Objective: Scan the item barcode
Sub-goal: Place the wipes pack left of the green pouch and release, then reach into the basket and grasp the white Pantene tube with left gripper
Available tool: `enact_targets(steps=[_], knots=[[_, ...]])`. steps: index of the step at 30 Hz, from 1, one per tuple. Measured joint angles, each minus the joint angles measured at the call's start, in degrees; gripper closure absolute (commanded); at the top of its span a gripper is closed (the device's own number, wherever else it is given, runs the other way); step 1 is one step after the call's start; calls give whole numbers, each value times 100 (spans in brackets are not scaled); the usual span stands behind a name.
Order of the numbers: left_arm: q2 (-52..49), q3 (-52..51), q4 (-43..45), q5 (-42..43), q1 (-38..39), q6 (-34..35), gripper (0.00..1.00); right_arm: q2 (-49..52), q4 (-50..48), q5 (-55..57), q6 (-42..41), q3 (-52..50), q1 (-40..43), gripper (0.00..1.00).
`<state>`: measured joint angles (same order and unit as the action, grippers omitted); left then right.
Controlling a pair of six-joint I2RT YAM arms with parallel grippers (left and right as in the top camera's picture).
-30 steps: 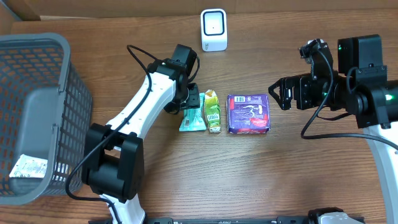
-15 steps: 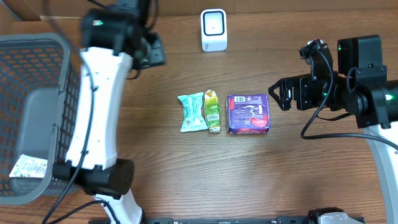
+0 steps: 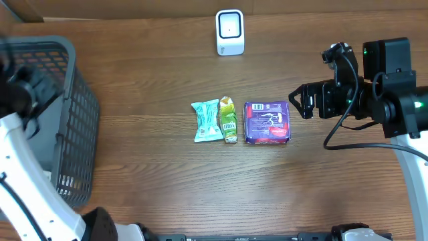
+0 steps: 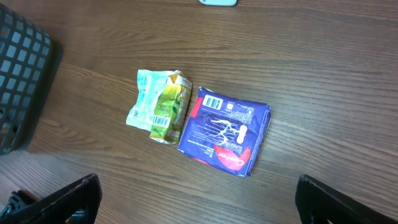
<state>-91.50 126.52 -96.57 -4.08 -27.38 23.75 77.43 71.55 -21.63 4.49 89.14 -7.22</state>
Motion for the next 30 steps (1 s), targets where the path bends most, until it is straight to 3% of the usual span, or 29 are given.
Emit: enact_targets(steps=[5,10,20,30], knots=[[146,-1115,356,214,-1134,-11,29,0,-42,2,-2,0,0,0],[122,-2188,1130,490,-1799,11,30,0,-39,0,-2,0,0,0],[118,-4393,2647,317,-1976,299,36,0,-39,2,0,0,0,0],[118,-6102,3838,164,-2090,579,33,0,-37,0,2,0,0,0]])
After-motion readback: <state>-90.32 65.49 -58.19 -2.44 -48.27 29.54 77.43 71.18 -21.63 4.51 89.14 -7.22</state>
